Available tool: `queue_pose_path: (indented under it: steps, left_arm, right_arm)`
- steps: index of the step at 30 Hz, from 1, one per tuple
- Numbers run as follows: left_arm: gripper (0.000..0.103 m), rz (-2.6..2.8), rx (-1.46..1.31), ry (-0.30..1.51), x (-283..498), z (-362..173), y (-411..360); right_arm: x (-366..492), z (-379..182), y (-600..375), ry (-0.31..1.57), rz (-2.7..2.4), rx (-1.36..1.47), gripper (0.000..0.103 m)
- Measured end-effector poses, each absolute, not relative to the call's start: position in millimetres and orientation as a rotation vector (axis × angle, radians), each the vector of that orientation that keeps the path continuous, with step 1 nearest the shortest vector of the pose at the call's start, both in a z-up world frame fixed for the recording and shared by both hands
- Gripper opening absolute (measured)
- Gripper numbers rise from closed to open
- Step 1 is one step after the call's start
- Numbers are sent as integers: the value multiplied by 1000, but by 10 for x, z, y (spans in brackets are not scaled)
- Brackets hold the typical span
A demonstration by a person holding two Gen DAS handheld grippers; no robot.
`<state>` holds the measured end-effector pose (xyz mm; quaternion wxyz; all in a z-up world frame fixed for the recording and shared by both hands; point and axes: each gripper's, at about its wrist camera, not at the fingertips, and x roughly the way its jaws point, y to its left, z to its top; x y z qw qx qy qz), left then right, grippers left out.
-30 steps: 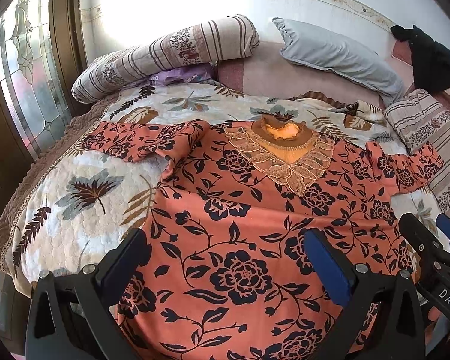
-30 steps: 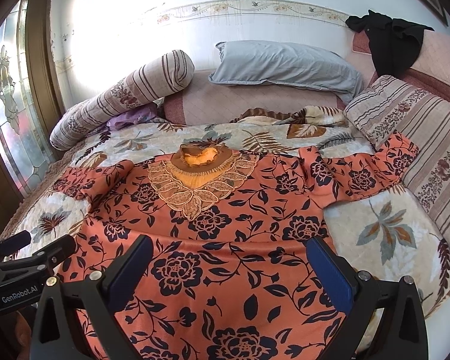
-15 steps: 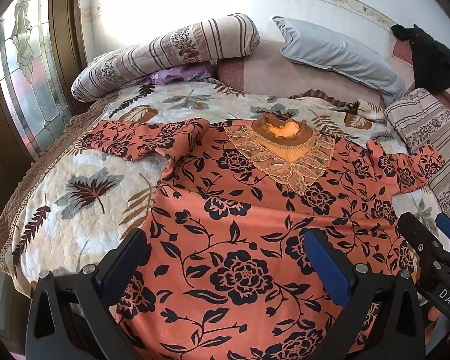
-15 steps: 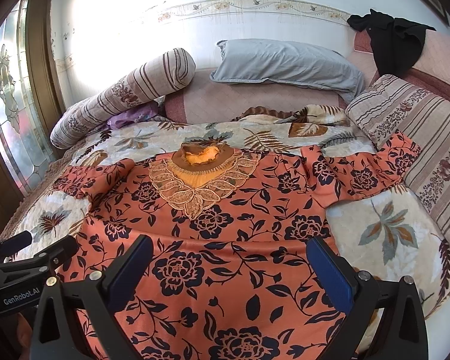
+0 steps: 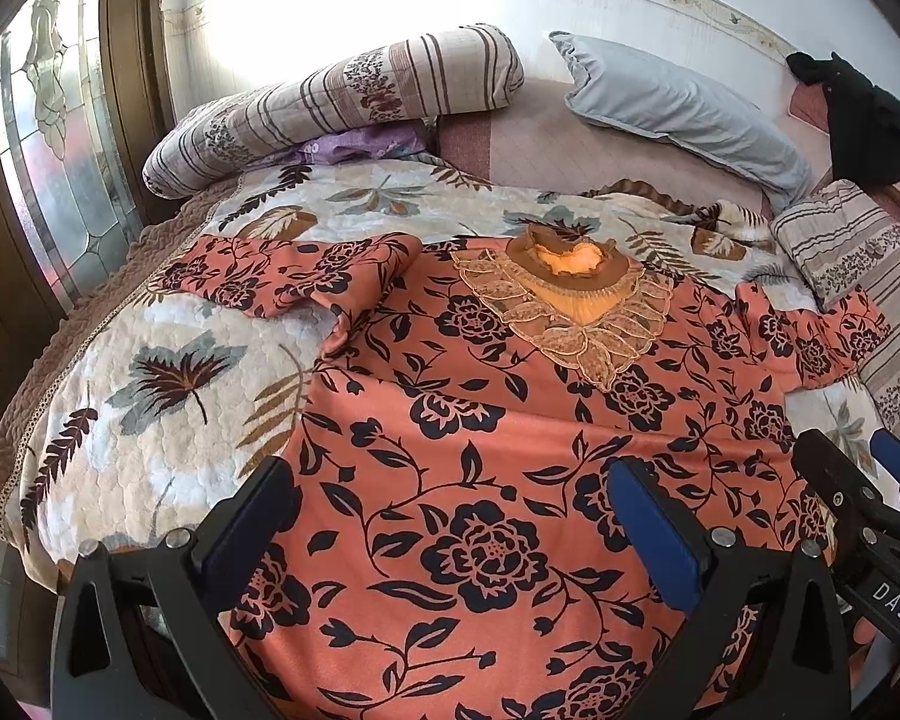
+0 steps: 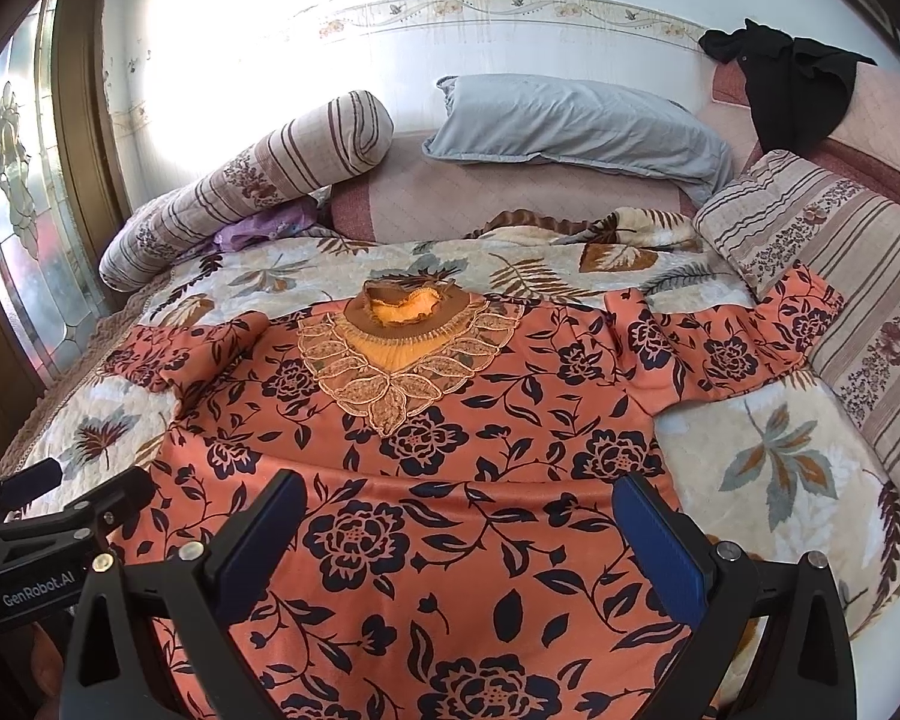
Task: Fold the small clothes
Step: 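Grasp the sleeve cuff with the right gripper and fold it over the body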
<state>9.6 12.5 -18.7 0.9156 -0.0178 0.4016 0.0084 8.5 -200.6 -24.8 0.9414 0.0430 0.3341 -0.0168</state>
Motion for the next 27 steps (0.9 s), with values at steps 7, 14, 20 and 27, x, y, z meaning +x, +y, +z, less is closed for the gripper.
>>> queue_pose_path:
  steps: [7, 14, 20, 27]
  left_arm:
    - [103, 15, -32, 829, 119, -201, 102]
    - [103, 26, -81, 847, 255, -326, 319]
    - [103, 73, -115, 872, 448, -536, 559]
    - [103, 135, -123, 886, 634, -713, 783]
  right_arm:
    - [117, -270, -2069, 683, -36, 98, 103]
    - [292, -315, -2951, 675, -1, 354, 103]
    - [699, -571, -4824, 632, -274, 636, 98]
    - [1619, -706, -6260, 665, -544, 654, 59]
